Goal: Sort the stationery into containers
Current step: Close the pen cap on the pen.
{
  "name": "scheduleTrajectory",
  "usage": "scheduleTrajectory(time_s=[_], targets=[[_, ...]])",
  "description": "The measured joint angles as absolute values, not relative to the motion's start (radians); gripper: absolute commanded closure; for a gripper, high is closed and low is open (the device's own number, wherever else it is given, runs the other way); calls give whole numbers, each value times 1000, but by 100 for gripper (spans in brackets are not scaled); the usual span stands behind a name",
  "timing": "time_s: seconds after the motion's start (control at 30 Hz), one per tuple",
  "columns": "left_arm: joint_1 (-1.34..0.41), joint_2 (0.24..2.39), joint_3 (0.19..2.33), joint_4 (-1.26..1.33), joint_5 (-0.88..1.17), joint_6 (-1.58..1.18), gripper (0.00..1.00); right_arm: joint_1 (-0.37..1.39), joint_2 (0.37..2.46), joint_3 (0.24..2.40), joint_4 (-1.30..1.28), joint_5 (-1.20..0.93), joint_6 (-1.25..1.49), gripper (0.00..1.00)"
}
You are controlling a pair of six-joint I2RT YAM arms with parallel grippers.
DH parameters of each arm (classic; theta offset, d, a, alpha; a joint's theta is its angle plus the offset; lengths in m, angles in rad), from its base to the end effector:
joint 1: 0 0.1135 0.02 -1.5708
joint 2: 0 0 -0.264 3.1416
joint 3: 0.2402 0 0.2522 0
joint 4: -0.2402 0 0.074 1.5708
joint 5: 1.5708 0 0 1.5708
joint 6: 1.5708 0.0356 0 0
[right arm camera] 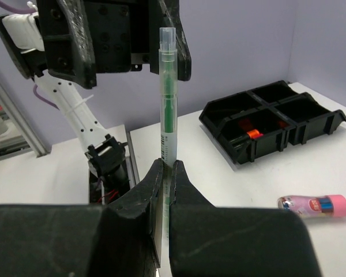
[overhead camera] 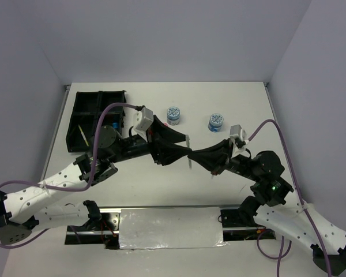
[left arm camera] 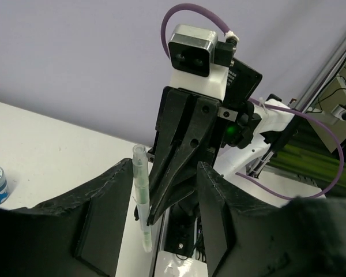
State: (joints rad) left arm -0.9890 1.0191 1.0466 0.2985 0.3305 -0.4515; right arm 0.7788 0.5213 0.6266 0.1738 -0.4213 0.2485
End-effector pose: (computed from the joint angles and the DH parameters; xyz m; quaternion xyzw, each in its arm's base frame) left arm 0.1150 -0.1959 0.4395 0.2815 0.5189 -0.6007 0.5391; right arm 0.0828 0.1022 0.3597 -0.3154 0.5242 0.4933 0.6183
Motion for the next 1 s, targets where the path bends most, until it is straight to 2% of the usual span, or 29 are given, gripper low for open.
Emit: scheduleTrajectory(time_s=[0.2,0.27,0.37,0.4,0.47,0.5,0.6,0.63,0.67,0.7,0.77,0.87,0.9,0.97,1.0], targets=[[-989,1035,1047,269,318,-448,40,779,531,641,180,-435,257,100],[-989,1045,1047,257,309,-448,43,779,531,642,183,-436,261,100],[-989,1056,1047,244,300,-447,55,779,532,642,191,-448,268,100],[-989,1059,1047,245,300,-447,72,779,533,642,193,-453,269,100],[-989,1063,1048,247,305,-447,87,778,540,643,194,-463,274,100],[-990,1063,1048,246,302,-441,99,777,545,643,197,-464,279,100],[-989,1065,1051,246,314,-436,100,775,552,643,206,-461,288,98],[-989,1064,1052,246,320,-435,100,775,553,643,207,-462,291,87],[-987,1065,1053,247,328,-429,100,775,555,647,205,-465,296,71],[-987,1065,1055,245,334,-422,100,775,559,653,200,-471,302,44],[-987,1069,1069,233,363,-418,100,776,583,676,193,-496,299,42],[-988,1079,1098,220,413,-406,100,776,632,712,181,-539,294,46],[-988,1079,1105,215,429,-398,100,776,646,717,179,-549,295,59],[-987,1079,1121,196,440,-373,100,777,667,720,181,-582,300,78],[-984,1079,1123,190,444,-367,100,781,673,723,181,-593,299,100]])
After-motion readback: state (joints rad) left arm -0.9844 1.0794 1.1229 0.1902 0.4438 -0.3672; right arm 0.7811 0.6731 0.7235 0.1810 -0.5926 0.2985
